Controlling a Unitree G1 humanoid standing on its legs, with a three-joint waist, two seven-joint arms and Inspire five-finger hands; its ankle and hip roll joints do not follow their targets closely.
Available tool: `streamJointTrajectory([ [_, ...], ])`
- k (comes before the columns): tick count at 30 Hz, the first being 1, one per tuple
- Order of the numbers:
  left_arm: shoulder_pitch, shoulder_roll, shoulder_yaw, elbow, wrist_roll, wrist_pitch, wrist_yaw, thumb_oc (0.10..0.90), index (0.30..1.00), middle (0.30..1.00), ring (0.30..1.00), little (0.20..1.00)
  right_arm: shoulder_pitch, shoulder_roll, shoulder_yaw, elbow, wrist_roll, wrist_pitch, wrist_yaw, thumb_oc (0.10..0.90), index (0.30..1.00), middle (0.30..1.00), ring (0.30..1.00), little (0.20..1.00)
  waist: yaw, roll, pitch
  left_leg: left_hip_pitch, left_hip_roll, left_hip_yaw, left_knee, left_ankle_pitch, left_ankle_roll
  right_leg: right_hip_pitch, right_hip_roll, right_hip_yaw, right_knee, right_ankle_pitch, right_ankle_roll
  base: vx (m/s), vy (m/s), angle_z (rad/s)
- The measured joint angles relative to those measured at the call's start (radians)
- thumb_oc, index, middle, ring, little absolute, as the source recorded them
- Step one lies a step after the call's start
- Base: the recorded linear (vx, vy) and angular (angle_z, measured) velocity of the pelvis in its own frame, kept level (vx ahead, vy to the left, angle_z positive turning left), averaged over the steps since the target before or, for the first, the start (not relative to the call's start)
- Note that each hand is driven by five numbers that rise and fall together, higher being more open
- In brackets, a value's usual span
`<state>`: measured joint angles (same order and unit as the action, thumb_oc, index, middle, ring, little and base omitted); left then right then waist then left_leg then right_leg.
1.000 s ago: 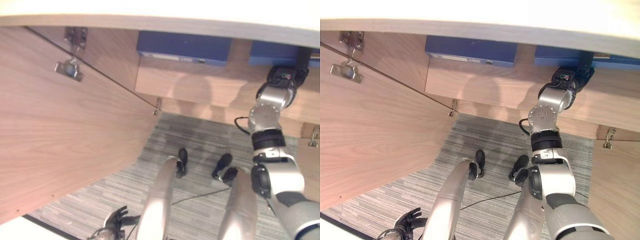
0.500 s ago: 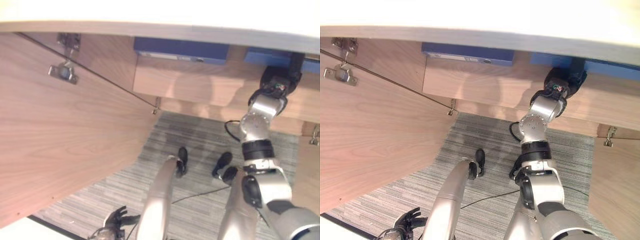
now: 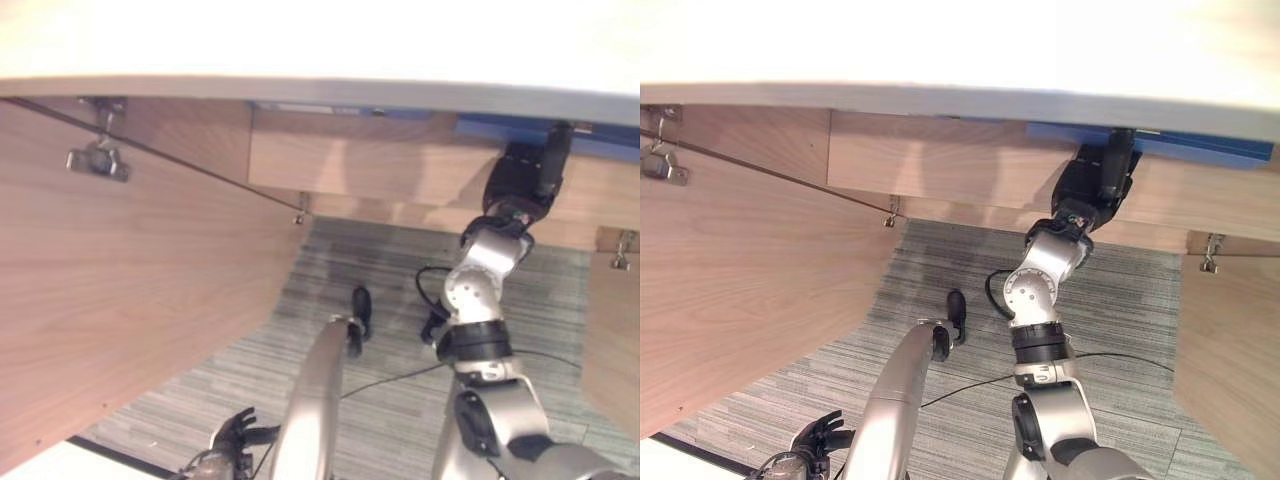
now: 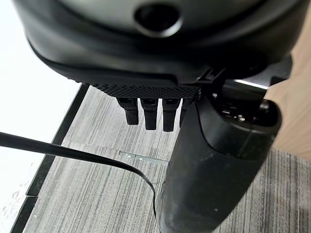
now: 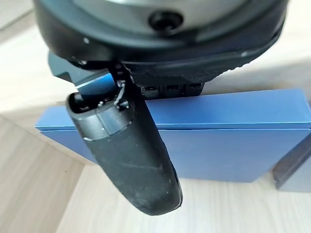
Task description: Put the empty folder in the office cabinet
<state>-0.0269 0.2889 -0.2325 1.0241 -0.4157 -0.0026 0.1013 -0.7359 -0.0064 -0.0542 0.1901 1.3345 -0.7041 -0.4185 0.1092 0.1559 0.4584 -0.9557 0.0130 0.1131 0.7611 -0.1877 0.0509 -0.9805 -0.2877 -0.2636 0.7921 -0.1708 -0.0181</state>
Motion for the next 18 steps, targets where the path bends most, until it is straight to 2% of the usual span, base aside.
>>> streamJointTrajectory([
  [5,0.000,0.000,-0.001,-0.021,0.000,-0.001,0.001,0.800,0.900,0.900,0.900,0.900,0.014,0.007,0.001,-0.029,-0.001,-0.025,-0.011,0.800,0.900,0.900,0.900,0.900,-0.001,-0.003,0.002,0.000,0.002,0.009,-0.020,0.013,0.003,-0.003,0.005,0.003,-0.023,0.013,0.005,-0.01,0.019,-0.04],
  [8,0.000,0.003,0.000,-0.020,0.000,-0.001,0.001,0.800,0.900,0.900,0.900,0.900,0.012,-0.016,0.002,-0.024,0.001,-0.026,-0.008,0.800,0.900,0.900,0.900,0.900,0.000,-0.010,0.007,0.001,0.002,0.012,-0.021,0.015,0.004,-0.003,0.005,0.005,-0.024,0.017,0.005,0.00,0.000,0.00],
  [11,0.000,0.008,0.001,-0.016,-0.002,-0.004,-0.002,0.800,0.900,0.900,0.900,0.900,-0.026,-0.128,0.055,0.084,0.006,0.012,0.026,0.800,0.900,0.900,0.900,0.900,0.004,-0.022,0.014,0.008,0.003,0.015,-0.017,0.016,0.007,0.003,0.005,0.008,-0.024,0.024,0.001,0.00,0.000,0.00],
  [12,0.000,0.011,0.003,-0.012,-0.002,-0.004,-0.004,0.800,0.900,0.900,0.900,0.900,-0.056,-0.194,0.059,0.146,0.014,0.048,0.041,0.800,0.900,0.900,0.900,0.900,0.004,-0.025,0.016,0.011,0.003,0.015,-0.017,0.018,0.009,0.009,0.005,0.007,-0.026,0.024,0.001,0.00,0.000,0.00],
  [13,0.000,0.013,0.004,-0.009,-0.002,-0.005,-0.005,0.800,0.900,0.900,0.900,0.900,-0.076,-0.236,0.073,0.189,0.019,0.060,0.050,0.800,0.900,0.900,0.900,0.900,0.006,-0.026,0.017,0.013,0.003,0.015,-0.017,0.019,0.009,0.012,0.005,0.007,-0.029,0.025,0.002,0.00,0.000,0.00],
  [15,0.000,0.016,0.008,0.003,-0.003,-0.007,-0.005,0.800,0.900,0.900,0.900,0.900,-0.156,-0.326,0.100,0.308,0.043,0.128,0.072,0.800,0.900,0.900,0.900,0.900,0.010,-0.026,0.017,0.013,0.003,0.014,-0.018,0.019,0.006,0.015,0.006,0.007,-0.037,0.033,0.005,0.00,0.000,0.00],
  [18,0.000,0.026,0.016,0.015,-0.003,-0.009,-0.013,0.800,0.900,0.900,0.900,0.900,-0.194,-0.370,0.100,0.364,0.045,0.174,0.121,0.800,0.900,0.900,0.900,0.900,0.009,-0.026,0.017,0.009,0.003,0.014,-0.036,0.027,0.010,0.014,0.010,0.003,-0.061,0.050,0.004,-0.01,-0.017,-0.02],
])
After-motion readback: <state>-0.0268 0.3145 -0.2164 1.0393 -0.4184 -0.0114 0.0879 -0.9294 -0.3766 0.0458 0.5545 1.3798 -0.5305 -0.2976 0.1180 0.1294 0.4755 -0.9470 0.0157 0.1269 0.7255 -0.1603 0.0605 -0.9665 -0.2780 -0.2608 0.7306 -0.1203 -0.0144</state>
